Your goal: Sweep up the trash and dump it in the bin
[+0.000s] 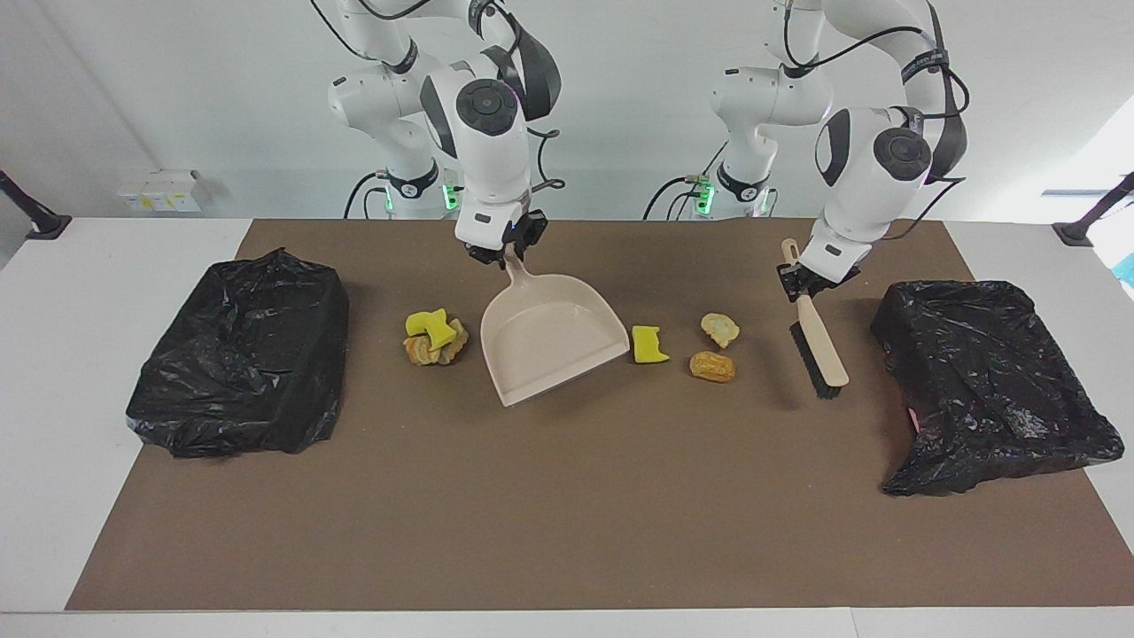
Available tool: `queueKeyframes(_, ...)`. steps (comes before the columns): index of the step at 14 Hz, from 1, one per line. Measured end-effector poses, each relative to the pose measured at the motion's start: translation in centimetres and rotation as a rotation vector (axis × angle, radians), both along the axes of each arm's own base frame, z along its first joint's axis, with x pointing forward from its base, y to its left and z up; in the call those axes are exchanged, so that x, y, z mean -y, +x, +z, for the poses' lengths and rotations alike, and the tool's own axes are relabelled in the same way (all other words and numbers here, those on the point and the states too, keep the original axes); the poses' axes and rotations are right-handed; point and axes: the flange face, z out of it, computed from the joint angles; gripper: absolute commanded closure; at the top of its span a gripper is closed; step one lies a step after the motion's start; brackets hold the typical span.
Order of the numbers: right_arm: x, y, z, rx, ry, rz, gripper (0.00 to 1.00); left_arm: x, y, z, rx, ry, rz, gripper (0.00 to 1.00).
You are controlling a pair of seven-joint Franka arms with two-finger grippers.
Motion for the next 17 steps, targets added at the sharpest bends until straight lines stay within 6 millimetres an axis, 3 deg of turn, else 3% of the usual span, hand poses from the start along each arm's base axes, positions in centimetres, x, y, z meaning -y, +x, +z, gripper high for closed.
queueKeyframes(2, 0.6, 0.4, -2.0, -0.034, -0.012, 0.119, 1.00, 0.0, 0.0, -0.1, -0.002, 0.000, 0.000, 1.00)
queueKeyframes(4, -0.2, 0.7, -4.2, -0.051, -0.015, 0.185, 1.00, 0.0, -0.1, -0.3, -0.006, 0.001, 0.000, 1.00)
queueKeyframes(10, -6.1, -0.3, -9.3, -0.027, 0.001, 0.301, 1.00, -0.3, -0.5, -1.6, -0.017, 0.003, 0.007, 1.00)
queueKeyframes(14, -6.8, -0.4, -9.9, -0.023, 0.003, 0.310, 1.00, -1.0, -1.1, -3.4, -0.018, 0.003, 0.023, 1.00)
queueKeyframes(17, -7.1, -0.6, -9.9, -0.022, 0.002, 0.310, 1.00, 0.1, -1.3, -4.1, -0.019, 0.008, 0.027, 1.00)
